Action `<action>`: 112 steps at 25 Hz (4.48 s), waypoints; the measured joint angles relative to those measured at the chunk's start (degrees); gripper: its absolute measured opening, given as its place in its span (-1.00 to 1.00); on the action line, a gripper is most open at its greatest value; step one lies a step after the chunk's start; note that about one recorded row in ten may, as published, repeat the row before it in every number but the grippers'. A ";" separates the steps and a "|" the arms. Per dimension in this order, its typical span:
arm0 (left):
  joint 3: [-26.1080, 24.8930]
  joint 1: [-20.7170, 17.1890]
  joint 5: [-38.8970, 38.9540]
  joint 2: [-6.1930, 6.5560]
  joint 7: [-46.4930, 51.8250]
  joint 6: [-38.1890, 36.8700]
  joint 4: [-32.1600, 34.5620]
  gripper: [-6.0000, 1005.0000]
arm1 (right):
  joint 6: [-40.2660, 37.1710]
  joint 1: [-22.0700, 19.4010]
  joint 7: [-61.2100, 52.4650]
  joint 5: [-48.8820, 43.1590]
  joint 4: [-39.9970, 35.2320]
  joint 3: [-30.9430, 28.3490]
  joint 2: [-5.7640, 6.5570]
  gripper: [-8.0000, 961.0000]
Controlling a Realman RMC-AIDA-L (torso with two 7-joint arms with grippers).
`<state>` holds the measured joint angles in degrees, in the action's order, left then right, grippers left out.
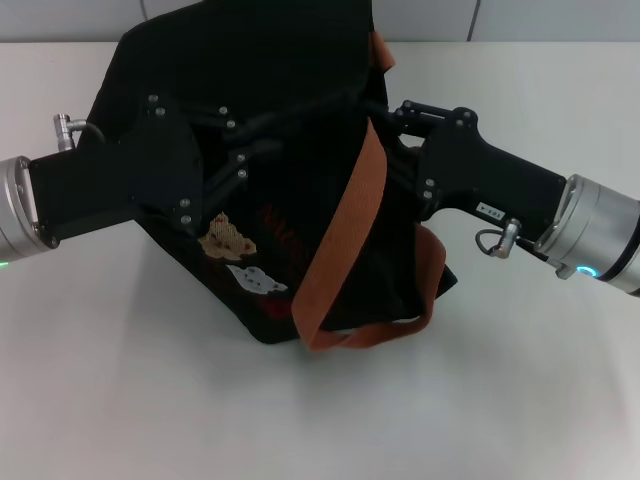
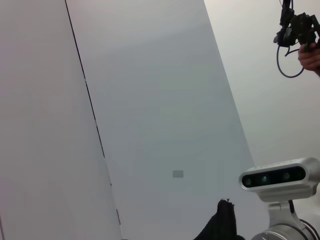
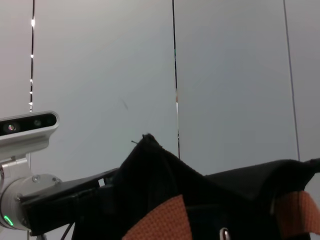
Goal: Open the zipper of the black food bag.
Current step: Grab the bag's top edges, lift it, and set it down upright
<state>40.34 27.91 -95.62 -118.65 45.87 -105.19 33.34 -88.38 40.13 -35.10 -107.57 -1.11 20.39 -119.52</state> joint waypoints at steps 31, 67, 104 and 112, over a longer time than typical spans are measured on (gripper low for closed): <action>0.09 0.23 0.02 -0.04 -0.65 -0.19 -1.26 -0.83 | 1.61 0.19 0.49 0.34 0.40 -0.84 -0.36 -0.95; -0.44 0.12 0.37 0.00 -0.70 -0.04 -1.52 -0.84 | 4.11 -0.71 7.24 0.54 2.60 -4.76 -0.36 -0.99; -0.03 0.56 0.34 0.09 -1.58 0.80 -2.84 -0.86 | -2.38 -2.94 6.49 0.19 4.21 -6.95 -0.30 -0.14; 0.00 0.56 0.29 0.02 -1.58 0.64 -2.84 -0.86 | 1.65 -1.15 6.83 0.16 5.10 -6.68 -0.36 -0.16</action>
<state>40.34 28.47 -95.33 -118.64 44.29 -104.55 30.50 -86.73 38.98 -28.27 -107.41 3.99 13.71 -119.88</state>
